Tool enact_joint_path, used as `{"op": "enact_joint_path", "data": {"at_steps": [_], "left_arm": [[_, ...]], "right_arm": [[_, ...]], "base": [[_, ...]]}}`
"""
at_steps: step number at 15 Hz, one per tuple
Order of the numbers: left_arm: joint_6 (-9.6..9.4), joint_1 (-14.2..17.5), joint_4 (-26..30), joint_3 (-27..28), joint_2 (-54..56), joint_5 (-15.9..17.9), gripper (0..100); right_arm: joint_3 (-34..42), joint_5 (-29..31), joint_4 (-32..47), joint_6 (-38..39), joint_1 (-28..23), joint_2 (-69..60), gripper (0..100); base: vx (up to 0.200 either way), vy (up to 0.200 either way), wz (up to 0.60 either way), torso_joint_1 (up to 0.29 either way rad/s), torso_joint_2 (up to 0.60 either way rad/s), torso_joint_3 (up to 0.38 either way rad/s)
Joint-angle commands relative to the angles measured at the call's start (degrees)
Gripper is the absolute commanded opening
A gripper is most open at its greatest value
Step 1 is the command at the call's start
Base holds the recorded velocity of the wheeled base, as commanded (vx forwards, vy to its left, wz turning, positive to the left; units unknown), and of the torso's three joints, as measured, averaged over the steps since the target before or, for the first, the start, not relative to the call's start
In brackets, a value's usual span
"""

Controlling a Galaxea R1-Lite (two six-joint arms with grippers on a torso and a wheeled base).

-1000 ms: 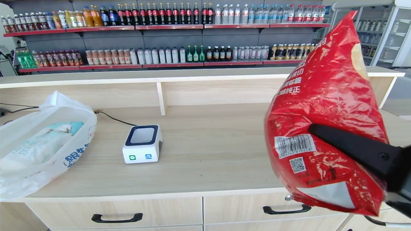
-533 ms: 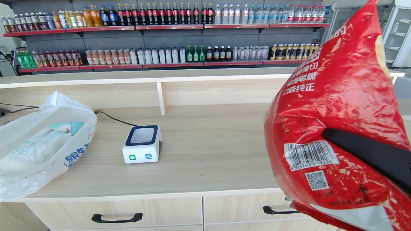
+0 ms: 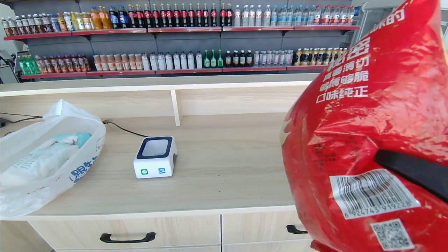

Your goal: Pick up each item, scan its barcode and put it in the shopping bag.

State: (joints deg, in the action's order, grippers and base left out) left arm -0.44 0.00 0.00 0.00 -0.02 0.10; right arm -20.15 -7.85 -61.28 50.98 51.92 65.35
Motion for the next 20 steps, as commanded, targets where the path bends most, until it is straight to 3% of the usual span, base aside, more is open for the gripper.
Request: {"op": "enact_joint_path", "data": {"at_steps": [1, 20], "left_arm": [[0.0, 0.0, 0.0, 0.0, 0.02, -0.01, 100], [0.0, 0.0, 0.0, 0.0, 0.02, -0.01, 100]], "right_arm": [[1.34, -0.5, -1.21, 0.7, 1.34, 0.56, 0], [4.33, -1.55, -2.17, 1.14, 1.17, 0.48, 0]], "base": [[0.0, 0.0, 0.0, 0.0, 0.0, 0.0], [0.0, 0.0, 0.0, 0.0, 0.0, 0.0]]}}
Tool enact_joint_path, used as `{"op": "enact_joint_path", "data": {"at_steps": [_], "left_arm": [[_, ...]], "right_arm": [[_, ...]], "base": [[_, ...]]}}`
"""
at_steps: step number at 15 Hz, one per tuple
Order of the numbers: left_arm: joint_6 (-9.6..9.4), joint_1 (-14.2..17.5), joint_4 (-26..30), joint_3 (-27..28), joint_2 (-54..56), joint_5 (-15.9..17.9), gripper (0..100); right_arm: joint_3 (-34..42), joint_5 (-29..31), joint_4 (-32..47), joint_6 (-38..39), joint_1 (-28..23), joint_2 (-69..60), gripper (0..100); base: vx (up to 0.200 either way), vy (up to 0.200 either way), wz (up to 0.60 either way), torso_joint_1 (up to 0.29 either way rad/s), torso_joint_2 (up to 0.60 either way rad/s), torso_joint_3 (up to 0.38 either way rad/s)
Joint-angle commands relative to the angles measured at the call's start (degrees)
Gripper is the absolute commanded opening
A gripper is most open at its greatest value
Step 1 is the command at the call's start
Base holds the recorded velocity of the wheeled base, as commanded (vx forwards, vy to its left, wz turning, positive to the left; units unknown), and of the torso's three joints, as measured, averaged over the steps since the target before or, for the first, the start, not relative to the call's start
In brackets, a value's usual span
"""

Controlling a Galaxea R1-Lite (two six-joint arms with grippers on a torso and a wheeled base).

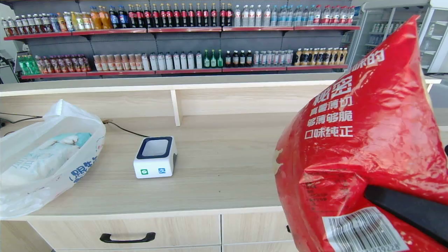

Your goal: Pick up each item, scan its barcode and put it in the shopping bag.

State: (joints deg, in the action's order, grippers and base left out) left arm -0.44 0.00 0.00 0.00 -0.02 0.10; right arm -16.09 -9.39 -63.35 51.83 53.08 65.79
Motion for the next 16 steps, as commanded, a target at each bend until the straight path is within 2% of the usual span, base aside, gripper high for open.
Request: {"op": "enact_joint_path", "data": {"at_steps": [1, 2, 5, 8, 12, 13, 14, 16], "left_arm": [[0.0, 0.0, 0.0, 0.0, 0.02, -0.01, 100], [0.0, 0.0, 0.0, 0.0, 0.02, -0.01, 100], [0.0, 0.0, 0.0, 0.0, 0.02, -0.01, 100], [0.0, 0.0, 0.0, 0.0, 0.02, -0.01, 100], [0.0, 0.0, 0.0, 0.0, 0.02, -0.01, 100], [0.0, 0.0, 0.0, 0.0, 0.02, -0.01, 100], [0.0, 0.0, 0.0, 0.0, 0.02, -0.01, 100], [0.0, 0.0, 0.0, 0.0, 0.02, -0.01, 100]], "right_arm": [[0.27, -0.11, -0.1, -1.03, 0.01, 0.04, 0], [0.45, -0.11, -0.01, -1.91, 0.01, 0.04, 0], [4.23, 0.07, 0.07, -10.88, -0.08, 0.39, 0], [6.16, 1.56, 0.51, -15.18, -1.31, 0.83, 0], [5.9, 8.33, 0.78, -33.73, -10.1, 5.4, 0], [6.25, 10.09, 0.78, -36.72, -13.09, 5.66, 0], [6.25, 10.09, 0.78, -36.72, -13.09, 5.66, 0], [7.21, 12.64, 0.78, -42.34, -22.67, 5.66, 0]], "base": [[0.0, 0.0, 0.0, 0.0, 0.0, 0.0], [0.0, 0.0, 0.0, 0.0, 0.0, 0.0], [0.0, 0.0, 0.0, 0.0, 0.0, 0.0], [0.0, 0.0, 0.0, 0.0, 0.0, 0.0], [0.0, 0.0, 0.0, 0.0, 0.0, 0.0], [0.0, 0.0, 0.0, 0.0, 0.0, 0.0], [0.0, 0.0, 0.0, 0.0, 0.0, 0.0], [0.0, 0.0, 0.0, 0.0, 0.0, 0.0]]}}
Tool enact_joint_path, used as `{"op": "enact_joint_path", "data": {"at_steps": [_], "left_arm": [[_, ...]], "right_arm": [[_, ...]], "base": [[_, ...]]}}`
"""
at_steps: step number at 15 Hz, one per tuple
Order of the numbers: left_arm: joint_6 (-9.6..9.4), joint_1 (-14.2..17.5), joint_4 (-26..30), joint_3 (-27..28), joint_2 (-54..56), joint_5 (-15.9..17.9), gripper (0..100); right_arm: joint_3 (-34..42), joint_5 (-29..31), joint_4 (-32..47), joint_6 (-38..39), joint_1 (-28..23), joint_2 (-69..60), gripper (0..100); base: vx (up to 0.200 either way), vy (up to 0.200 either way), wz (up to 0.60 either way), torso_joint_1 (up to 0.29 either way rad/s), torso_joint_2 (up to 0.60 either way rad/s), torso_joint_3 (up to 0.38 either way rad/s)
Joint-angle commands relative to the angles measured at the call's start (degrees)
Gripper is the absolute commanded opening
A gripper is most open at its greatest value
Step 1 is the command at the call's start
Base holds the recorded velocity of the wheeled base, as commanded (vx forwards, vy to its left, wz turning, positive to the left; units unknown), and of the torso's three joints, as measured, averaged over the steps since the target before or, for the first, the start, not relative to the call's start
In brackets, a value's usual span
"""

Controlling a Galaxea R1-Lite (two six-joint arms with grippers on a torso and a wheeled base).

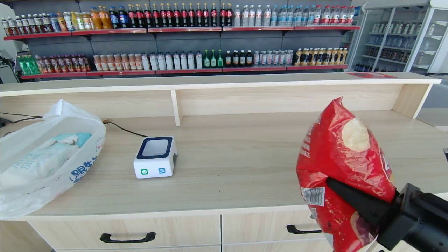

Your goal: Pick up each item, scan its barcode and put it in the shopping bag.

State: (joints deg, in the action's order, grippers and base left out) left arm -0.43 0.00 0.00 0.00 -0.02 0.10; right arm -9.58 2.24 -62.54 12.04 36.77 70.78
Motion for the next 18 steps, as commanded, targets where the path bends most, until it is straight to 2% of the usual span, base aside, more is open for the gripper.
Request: {"op": "enact_joint_path", "data": {"at_steps": [1, 3, 5, 7, 11, 12, 13, 15, 18], "left_arm": [[-0.01, 0.0, 0.0, 0.0, 0.02, -0.01, 100], [-0.1, 0.0, 0.0, 0.0, 0.02, -0.01, 100], [-0.1, 0.0, 0.0, 0.0, 0.02, -0.01, 100], [-0.1, 0.0, 0.0, 0.0, 0.02, -0.01, 100], [0.08, 0.0, 0.0, 0.0, 0.02, -0.01, 100], [0.16, 0.0, 0.0, 0.0, 0.02, -0.01, 100], [0.16, 0.0, 0.0, 0.0, 0.02, -0.01, 100], [0.08, 0.0, 0.0, 0.0, 0.02, -0.01, 100], [0.43, 0.0, 0.0, 0.0, 0.02, -0.1, 100]], "right_arm": [[0.44, 1.01, -0.04, -4.93, -9.61, 0.68, 0], [-0.09, 1.1, -0.04, -11.34, -15.32, 1.2, 0], [-1.32, 1.18, -0.22, -16.7, -17.26, 3.31, 0], [-2.28, 3.82, -0.48, -17.32, -20.51, 4.9, 0], [-1.49, 15.07, -1.97, -16.44, -20.42, 3.23, 0], [-1.32, 15.69, -1.97, -15.38, -20.42, 2.61, 0], [-1.23, 15.51, -1.97, -13.63, -20.33, 1.73, 0], [1.41, 9.71, -1.97, -10.55, -17.96, -0.91, 0], [6.07, 8.74, -2.06, -8.97, -18.22, -3.63, 0]], "base": [[0.0, 0.0, 0.0, 0.0, 0.0, 0.0], [0.0, 0.0, 0.0, 0.0, 0.0, 0.0], [0.0, 0.0, 0.0, 0.0, 0.0, 0.0], [0.0, 0.0, 0.0, 0.0, 0.0, 0.0], [0.0, 0.0, 0.0, 0.0, 0.0, 0.0], [0.0, 0.0, 0.0, 0.0, 0.0, 0.0], [0.0, 0.0, 0.0, 0.0, 0.0, 0.0], [0.0, 0.2, 0.0, 0.007, 0.0, 0.002], [0.0, 0.2, 0.0, -0.002, 0.0, 0.002]]}}
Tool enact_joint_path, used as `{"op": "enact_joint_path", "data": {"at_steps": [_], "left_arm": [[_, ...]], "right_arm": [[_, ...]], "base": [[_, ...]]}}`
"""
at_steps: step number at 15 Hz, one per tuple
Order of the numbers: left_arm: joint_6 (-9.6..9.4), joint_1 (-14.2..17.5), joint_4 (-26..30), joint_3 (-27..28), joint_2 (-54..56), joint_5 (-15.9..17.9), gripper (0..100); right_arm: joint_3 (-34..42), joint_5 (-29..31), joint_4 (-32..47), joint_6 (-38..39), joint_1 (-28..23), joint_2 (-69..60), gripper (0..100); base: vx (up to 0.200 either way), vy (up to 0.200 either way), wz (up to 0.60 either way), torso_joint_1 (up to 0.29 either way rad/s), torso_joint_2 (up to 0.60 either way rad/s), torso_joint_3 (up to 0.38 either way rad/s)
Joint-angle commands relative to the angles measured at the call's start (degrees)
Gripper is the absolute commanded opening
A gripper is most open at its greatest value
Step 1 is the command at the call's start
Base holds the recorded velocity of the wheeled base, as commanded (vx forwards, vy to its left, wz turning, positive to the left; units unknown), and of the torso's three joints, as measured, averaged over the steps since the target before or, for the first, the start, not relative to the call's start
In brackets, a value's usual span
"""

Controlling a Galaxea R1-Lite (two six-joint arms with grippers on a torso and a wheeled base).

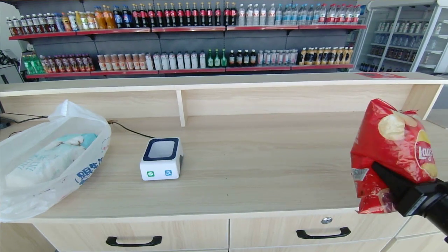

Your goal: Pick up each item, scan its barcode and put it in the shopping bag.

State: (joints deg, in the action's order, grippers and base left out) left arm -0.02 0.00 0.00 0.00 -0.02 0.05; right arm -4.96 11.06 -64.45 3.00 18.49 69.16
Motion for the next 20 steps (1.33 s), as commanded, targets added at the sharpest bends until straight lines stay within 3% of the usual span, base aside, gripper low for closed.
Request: {"op": "enact_joint_path", "data": {"at_steps": [1, 5, 7, 8, 11, 16, 20], "left_arm": [[0.02, 0.0, 0.0, 0.0, 0.02, 0.04, 100], [0.02, 0.0, 0.0, 0.0, 0.02, 0.04, 100], [0.02, 0.0, 0.0, 0.0, 0.02, -0.05, 100], [0.02, 0.0, 0.0, 0.0, 0.02, -0.05, 100], [0.02, 0.0, 0.0, 0.0, 0.02, -0.05, 100], [0.11, 0.09, 0.0, 0.0, 0.02, -0.05, 100], [0.11, 0.09, 0.0, 0.0, 0.02, -0.05, 100]], "right_arm": [[1.27, -0.25, -0.24, 0.6, -0.39, -2.54, 0], [-6.64, -0.69, 0.03, 0.52, -0.3, 2.03, 0], [-8.84, -6.05, -0.06, 0.52, -0.39, 3.26, 0], [-9.72, -12.2, -0.06, -0.71, -0.39, 3.18, 0], [-10.07, -12.38, -4.89, -3.97, -1.18, 3.0, 0], [-11.83, -11.94, -6.48, -7.92, 0.14, 4.58, 0], [-4.09, -9.74, -11.13, -9.41, -0.21, 4.32, 0]], "base": [[0.0, 0.2, 0.0, 0.022, 0.0, -0.002], [0.0, 0.2, 0.0, 0.001, 0.0, 0.007], [0.0, 0.2, 0.0, 0.005, 0.0, 0.0], [0.0, 0.2, 0.0, -0.002, 0.0, 0.002], [0.0, 0.2, 0.0, -0.001, 0.0, -0.001], [0.0, 0.2, 0.0, 0.003, 0.0, 0.001], [0.0, 0.2, 0.0, 0.005, 0.0, 0.001]]}}
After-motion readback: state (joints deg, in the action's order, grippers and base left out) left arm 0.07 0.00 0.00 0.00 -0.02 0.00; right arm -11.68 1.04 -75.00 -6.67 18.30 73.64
